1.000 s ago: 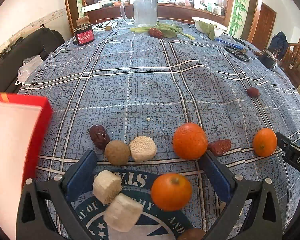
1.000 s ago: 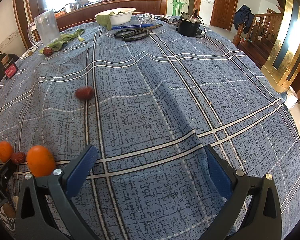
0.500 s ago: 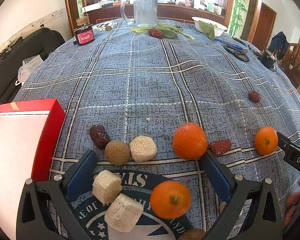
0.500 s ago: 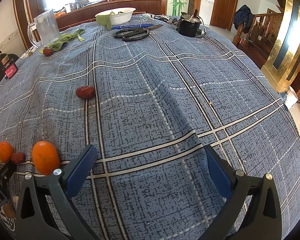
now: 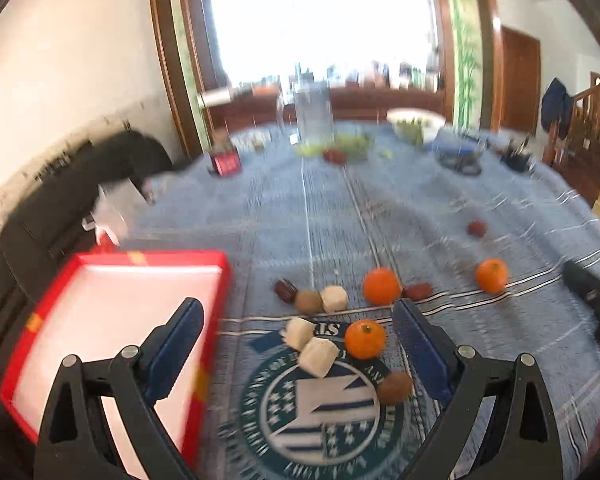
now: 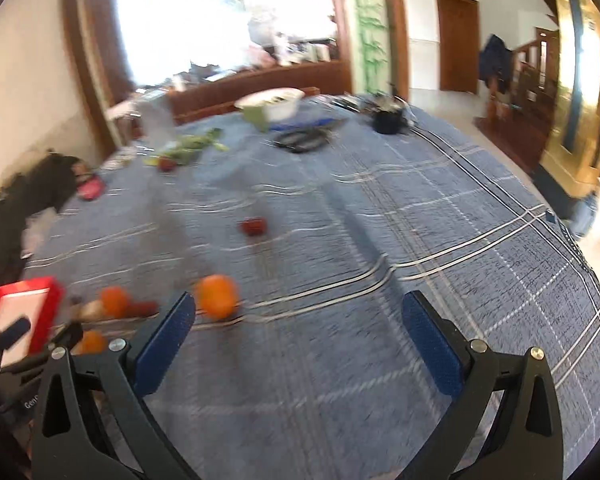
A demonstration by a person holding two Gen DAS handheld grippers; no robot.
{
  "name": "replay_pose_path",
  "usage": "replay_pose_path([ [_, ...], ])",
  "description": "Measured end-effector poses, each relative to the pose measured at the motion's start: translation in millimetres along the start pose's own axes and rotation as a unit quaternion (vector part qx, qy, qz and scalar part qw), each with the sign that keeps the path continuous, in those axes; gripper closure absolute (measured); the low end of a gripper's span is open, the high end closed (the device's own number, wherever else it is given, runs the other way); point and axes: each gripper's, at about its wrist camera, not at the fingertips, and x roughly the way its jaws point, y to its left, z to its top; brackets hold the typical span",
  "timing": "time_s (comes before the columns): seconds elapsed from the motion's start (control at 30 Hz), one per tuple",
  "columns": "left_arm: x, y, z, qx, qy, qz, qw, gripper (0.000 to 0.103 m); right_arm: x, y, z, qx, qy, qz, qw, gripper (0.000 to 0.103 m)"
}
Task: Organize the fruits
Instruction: 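Move both grippers toward the scattered fruits beside the red tray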
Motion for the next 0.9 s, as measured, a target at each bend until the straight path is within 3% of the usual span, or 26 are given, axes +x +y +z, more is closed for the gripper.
replay_pose_path([
  [0.13,-24.8,8.5,0.5,-0.012,-0.020,0.004,0.9997,0.007,-26.9,23.3,-12.1,-0.036,-0.029,0.011,0.999,0.000],
  [0.47,-36.0,24.8,-7.5,-0.033,-0.024,0.013,0.9991,0.007,-46.4,51.9,-34.0,-0.083,-0.042,0.025,0.995,0.000],
  [0.9,-35.3,35.2,-10.8,-0.046,-0.019,0.001,0.9988,0.007,-57.8,61.8,-36.5,-0.090,-0.050,0.022,0.994,0.000],
])
